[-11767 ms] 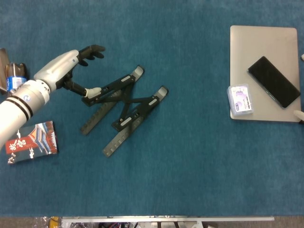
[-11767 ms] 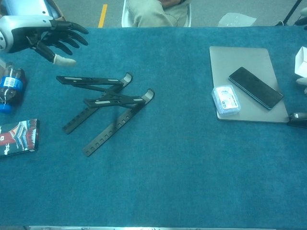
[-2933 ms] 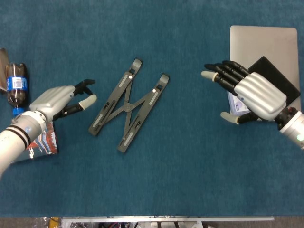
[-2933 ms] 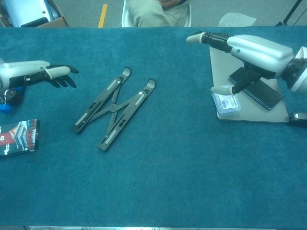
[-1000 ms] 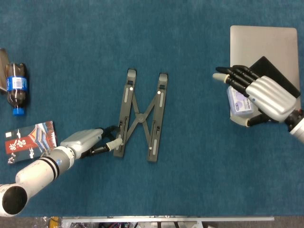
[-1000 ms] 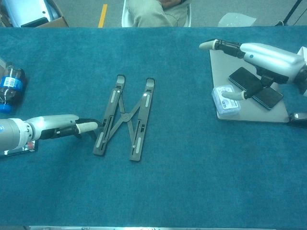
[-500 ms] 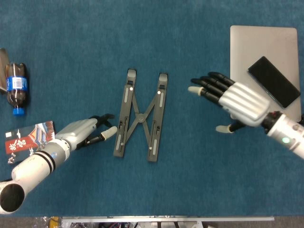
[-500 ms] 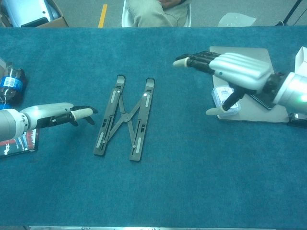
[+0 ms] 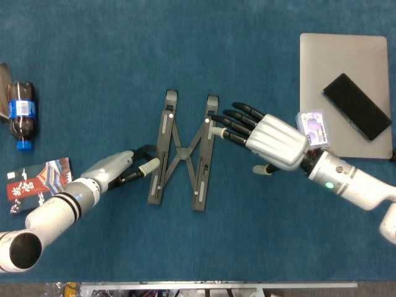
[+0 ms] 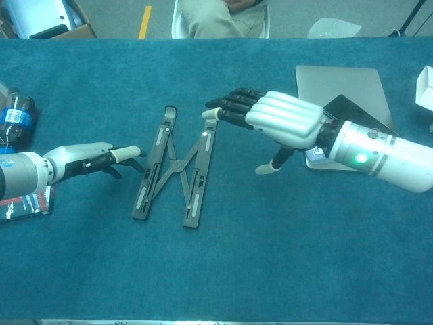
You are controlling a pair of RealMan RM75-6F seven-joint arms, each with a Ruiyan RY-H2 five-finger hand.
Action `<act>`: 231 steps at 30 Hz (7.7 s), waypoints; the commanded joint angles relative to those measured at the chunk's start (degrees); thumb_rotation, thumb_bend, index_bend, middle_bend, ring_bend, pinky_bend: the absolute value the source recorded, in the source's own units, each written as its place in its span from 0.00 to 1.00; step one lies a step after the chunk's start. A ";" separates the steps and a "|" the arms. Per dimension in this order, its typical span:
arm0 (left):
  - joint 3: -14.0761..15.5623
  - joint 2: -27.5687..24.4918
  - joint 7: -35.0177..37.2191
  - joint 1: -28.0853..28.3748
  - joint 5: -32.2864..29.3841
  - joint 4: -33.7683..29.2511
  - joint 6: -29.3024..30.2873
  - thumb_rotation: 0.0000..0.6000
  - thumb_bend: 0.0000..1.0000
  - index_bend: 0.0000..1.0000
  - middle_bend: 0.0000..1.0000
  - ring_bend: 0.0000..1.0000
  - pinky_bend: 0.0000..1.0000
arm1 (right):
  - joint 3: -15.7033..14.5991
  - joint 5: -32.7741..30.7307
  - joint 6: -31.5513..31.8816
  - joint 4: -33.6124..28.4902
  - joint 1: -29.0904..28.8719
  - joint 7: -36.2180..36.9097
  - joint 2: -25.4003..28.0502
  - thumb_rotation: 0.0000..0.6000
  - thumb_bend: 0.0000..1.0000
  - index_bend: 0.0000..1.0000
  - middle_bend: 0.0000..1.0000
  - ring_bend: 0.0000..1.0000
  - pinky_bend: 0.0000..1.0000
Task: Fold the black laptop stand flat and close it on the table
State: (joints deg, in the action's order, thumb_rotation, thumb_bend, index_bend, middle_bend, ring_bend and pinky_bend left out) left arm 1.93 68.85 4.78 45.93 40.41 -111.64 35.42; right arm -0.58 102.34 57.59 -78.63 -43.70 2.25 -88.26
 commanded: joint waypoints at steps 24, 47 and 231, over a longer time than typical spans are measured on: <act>-0.77 0.40 3.75 -0.05 -2.23 0.77 -2.15 0.05 0.25 0.00 0.14 0.00 0.14 | 0.15 -2.79 -1.90 17.21 -4.09 3.28 -13.73 1.00 0.14 0.00 0.00 0.00 0.00; -2.07 -0.55 8.18 -0.78 -1.26 0.73 -5.84 0.05 0.25 0.00 0.14 0.00 0.14 | 0.83 -4.35 -0.83 30.04 -7.13 7.45 -23.02 1.00 0.14 0.00 0.00 0.00 0.00; -1.95 -4.51 -0.09 -18.87 42.28 7.04 23.09 0.20 0.25 0.00 0.02 0.00 0.06 | -3.11 -8.87 -18.36 8.49 -29.13 3.66 -4.20 1.00 0.06 0.00 0.00 0.00 0.00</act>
State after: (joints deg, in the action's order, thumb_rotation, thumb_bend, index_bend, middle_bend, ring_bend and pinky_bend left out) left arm 0.08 64.02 5.14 27.08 82.31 -105.01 58.08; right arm -5.03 96.07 38.04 -67.82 -75.02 8.78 -94.81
